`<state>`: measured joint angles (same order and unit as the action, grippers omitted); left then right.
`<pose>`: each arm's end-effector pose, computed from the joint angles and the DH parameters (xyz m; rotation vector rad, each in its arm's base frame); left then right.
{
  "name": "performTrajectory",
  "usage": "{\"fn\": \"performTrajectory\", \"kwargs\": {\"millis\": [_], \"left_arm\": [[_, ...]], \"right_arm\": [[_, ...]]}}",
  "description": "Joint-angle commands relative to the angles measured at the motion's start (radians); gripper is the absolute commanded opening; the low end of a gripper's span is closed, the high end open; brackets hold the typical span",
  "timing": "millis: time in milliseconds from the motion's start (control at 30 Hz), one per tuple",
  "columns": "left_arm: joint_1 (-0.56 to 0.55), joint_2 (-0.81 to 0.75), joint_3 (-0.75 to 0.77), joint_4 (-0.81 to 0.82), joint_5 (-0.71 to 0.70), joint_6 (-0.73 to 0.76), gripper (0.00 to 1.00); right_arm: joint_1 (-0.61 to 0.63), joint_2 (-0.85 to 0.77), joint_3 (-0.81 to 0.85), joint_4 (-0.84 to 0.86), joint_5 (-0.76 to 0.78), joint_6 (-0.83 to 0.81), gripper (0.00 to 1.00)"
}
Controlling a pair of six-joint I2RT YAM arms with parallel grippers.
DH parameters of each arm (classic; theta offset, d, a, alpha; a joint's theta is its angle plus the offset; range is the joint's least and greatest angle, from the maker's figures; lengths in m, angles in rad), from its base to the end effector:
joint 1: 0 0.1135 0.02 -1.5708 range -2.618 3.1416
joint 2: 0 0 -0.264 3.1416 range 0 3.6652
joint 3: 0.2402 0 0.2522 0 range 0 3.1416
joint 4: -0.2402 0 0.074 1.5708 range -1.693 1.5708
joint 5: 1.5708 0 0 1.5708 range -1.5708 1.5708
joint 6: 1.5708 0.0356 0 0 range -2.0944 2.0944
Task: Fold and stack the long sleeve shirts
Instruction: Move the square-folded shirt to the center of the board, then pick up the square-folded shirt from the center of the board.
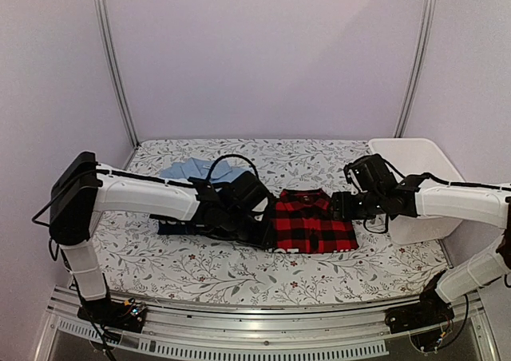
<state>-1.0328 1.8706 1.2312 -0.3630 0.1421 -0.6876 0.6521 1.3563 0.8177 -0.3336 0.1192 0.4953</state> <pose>0.1951 -0.3368 0.1756 0.5345 2.7294 -0.7448 0.2213 0.1636 0.2136 -0.1398 2.4651 0.3643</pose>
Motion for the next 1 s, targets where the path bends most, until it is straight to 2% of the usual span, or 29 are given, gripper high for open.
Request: {"fn": "performTrajectory", "kwargs": {"millis": [0, 233, 367, 533, 967], "left_arm": [[0.031, -0.063, 0.050, -0.070, -0.002, -0.012, 0.30], [0.079, 0.021, 0.139, -0.096, -0.031, -0.059, 0.38], [0.097, 0.115, 0.213, -0.123, -0.084, -0.066, 0.38], [0.128, 0.175, 0.219, -0.103, -0.128, -0.089, 0.38], [0.146, 0.290, 0.223, -0.006, -0.054, -0.116, 0.41]], "right_arm": [[-0.032, 0.007, -0.039, -0.016, -0.014, 0.033, 0.74], [-0.055, 0.029, -0.062, -0.015, -0.007, 0.047, 0.73], [-0.090, 0.049, -0.070, -0.012, -0.015, 0.053, 0.73], [-0.129, 0.086, -0.072, 0.008, -0.034, 0.051, 0.73], [-0.191, 0.207, -0.091, 0.080, -0.087, 0.049, 0.71]]}}
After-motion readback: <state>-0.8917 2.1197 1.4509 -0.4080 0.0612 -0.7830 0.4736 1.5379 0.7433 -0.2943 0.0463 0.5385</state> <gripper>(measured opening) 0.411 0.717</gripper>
